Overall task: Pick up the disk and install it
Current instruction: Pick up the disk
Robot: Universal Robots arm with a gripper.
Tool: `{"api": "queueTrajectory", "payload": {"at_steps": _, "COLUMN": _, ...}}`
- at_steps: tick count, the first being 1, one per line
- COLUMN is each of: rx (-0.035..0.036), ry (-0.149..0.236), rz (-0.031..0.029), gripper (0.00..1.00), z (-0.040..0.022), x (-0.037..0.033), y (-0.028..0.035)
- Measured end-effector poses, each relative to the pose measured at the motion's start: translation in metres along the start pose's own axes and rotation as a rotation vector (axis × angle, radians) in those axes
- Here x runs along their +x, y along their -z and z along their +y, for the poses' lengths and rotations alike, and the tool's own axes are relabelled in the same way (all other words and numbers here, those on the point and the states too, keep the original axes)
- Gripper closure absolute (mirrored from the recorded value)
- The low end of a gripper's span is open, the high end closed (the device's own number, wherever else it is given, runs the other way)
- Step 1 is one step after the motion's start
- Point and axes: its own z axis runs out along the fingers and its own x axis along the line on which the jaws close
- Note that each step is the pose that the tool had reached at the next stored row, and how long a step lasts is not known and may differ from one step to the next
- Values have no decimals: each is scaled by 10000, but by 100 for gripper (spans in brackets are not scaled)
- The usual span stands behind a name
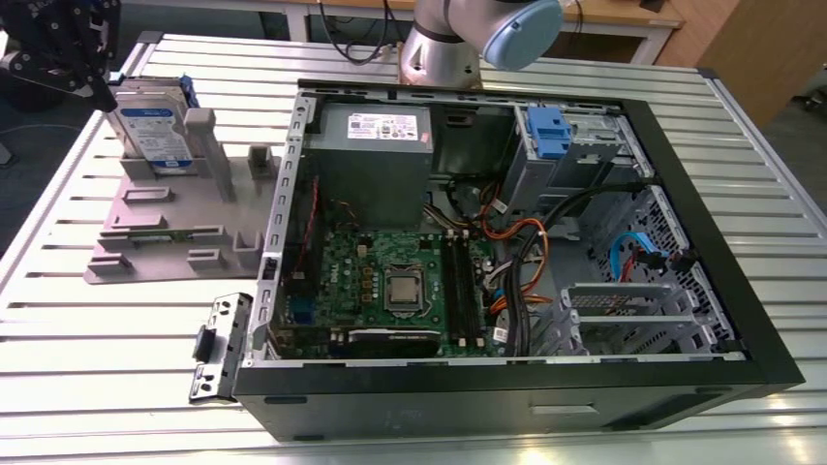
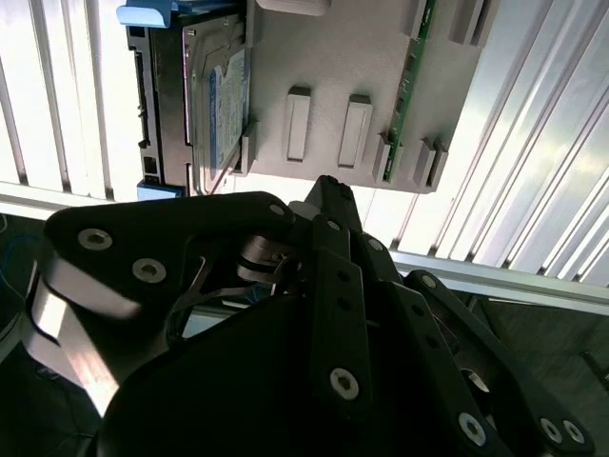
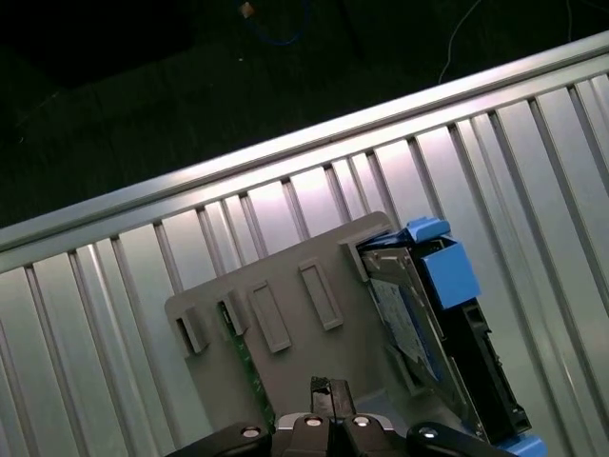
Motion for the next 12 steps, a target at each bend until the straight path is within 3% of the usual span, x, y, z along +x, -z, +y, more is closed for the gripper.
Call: {"api": "queueTrajectory", "payload": {"at_steps": 12, "rx": -5, "ry": 215, "rz": 10, "gripper": 90, "z": 0, "x": 0, "y": 0}}
